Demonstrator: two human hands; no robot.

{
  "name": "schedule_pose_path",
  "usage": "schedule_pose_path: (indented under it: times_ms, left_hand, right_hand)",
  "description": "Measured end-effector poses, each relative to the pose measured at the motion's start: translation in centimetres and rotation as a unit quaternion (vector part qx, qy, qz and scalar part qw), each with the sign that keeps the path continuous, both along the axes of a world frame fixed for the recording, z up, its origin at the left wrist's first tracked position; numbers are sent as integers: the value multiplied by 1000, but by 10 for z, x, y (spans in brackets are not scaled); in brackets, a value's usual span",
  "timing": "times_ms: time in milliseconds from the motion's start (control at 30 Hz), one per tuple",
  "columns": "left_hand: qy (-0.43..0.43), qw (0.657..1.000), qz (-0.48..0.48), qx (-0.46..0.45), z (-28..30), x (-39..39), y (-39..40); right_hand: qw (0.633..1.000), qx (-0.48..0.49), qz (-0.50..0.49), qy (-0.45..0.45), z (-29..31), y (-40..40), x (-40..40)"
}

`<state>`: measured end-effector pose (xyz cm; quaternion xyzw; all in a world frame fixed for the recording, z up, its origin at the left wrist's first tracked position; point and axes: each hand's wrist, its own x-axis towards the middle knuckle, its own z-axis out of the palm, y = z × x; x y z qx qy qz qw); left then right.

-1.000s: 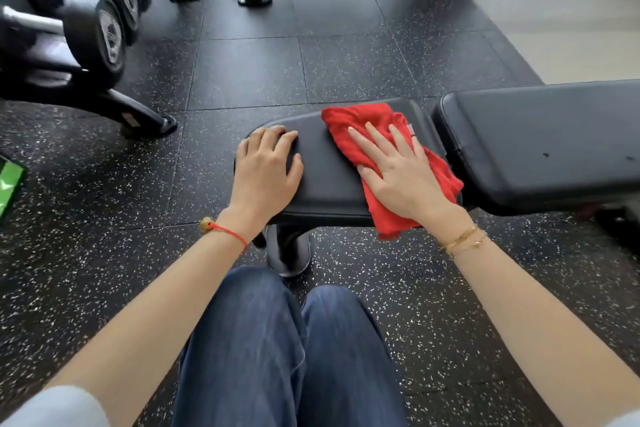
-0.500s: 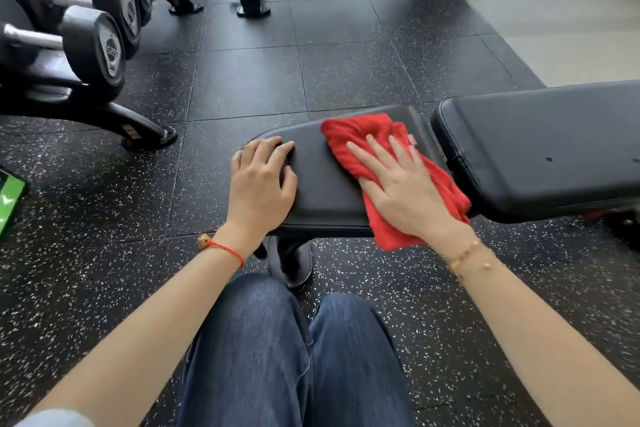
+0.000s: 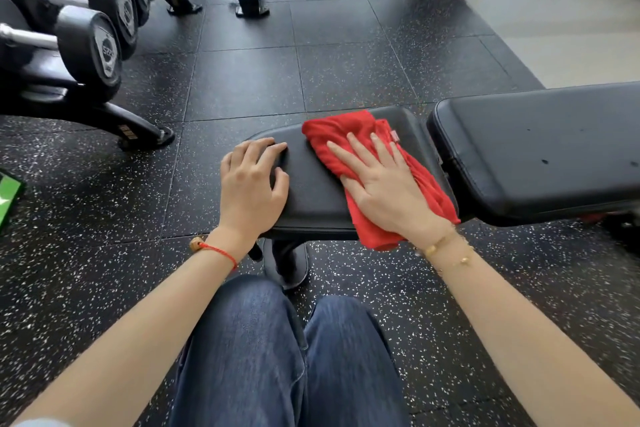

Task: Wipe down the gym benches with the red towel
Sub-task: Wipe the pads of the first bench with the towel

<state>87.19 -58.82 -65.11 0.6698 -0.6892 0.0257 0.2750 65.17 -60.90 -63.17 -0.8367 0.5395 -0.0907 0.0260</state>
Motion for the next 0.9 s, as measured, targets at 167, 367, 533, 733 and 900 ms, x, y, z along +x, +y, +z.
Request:
schedule_pose_path:
  times_ms: [167, 367, 533, 733, 900]
  left_hand:
    - [1, 1000, -2, 4, -1, -1, 1]
    - [15, 1000, 6, 4, 1, -3, 3]
    - [15, 1000, -6, 5, 0, 0, 4]
    - [10, 1000, -19, 15, 0, 2, 6]
    - [13, 1000, -15, 11, 1, 1, 6]
  right_hand:
    - [994, 48, -98, -23, 5, -34, -35]
    - [994, 52, -99, -2, 9, -52, 12]
    - [1000, 6, 10, -5, 0, 8, 18]
    - [990, 52, -128, -13, 7, -27, -29]
    - [992, 49, -113, 1, 11, -41, 20]
